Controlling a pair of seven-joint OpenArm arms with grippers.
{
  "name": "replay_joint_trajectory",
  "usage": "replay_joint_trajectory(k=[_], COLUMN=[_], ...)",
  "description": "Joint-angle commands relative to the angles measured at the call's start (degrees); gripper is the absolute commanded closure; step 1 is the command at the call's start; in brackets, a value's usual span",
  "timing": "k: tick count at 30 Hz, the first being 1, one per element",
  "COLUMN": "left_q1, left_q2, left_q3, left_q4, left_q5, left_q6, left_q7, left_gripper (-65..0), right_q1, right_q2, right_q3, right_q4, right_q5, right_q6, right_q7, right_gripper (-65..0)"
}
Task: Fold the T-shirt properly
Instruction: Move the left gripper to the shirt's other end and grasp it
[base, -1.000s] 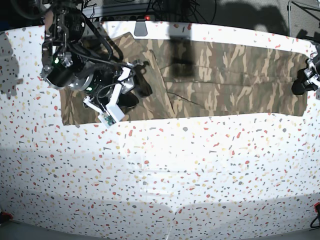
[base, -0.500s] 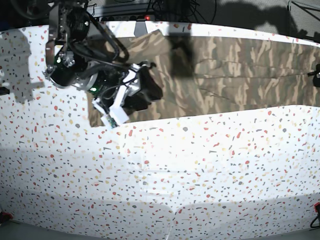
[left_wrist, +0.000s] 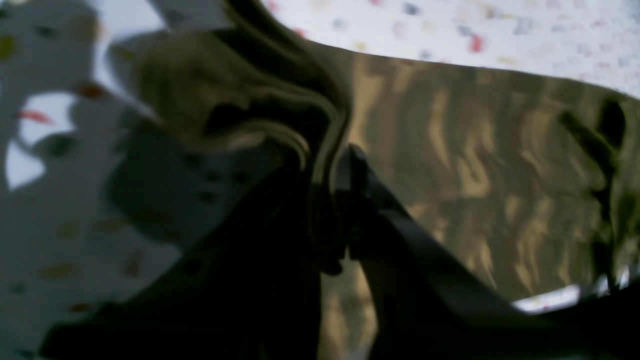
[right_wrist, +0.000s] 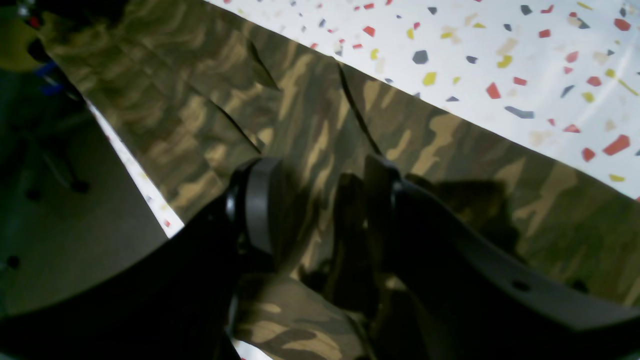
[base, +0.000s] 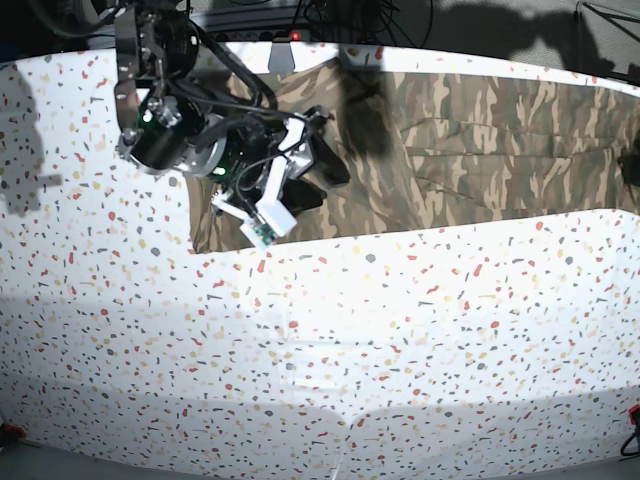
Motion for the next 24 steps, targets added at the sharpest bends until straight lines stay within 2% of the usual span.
replay_joint_trajectory(k=[1,3,6,14,16,21,24], left_q1=[0.9,4.0,8.4,13.6,13.7,13.8,14.0], left_q2=[-1.5,-0.6,2.1,14.1,16.2,19.2,20.5], left_q3=[-0.5,-0.5,-0.5,-0.5,-0.5,0.0,2.3], left_q4=[2.6,7.1,14.8,33.6,35.8,37.5,37.5], left_q5=[-3.1,-6.1,-6.7,-6.2,-5.4,-3.3,-3.3], left_q6=[-0.6,-0.6,1.5,7.0,7.5,11.6,12.1], left_q7=[-0.3,0.0,-0.4,-4.3,-5.4,-6.5,-6.6], left_gripper=[0.0,0.0,0.0,0.0,0.0,0.0,0.0], right_q1=[0.7,0.9,1.3,1.3,1.3,1.3,1.3], right_q2=[0.0,0.0,0.0,0.0,0.0,0.0,0.0], right_q3=[0.0,0.0,0.0,0.0,0.0,0.0,0.0], right_q4=[1.0,1.0,1.0,1.0,1.0,1.0,1.0], right_q5=[0.4,-1.0,-1.4,-1.4,-1.4,-1.4,-1.4], right_q6=[0.5,0.5,0.5,0.5,0.5,0.5,0.5], right_q7=[1.4,1.4,1.6,1.6,1.6,1.6,1.6], right_gripper=[-26.6,-26.6,-26.6,-26.6,-26.6,-26.6,-26.6])
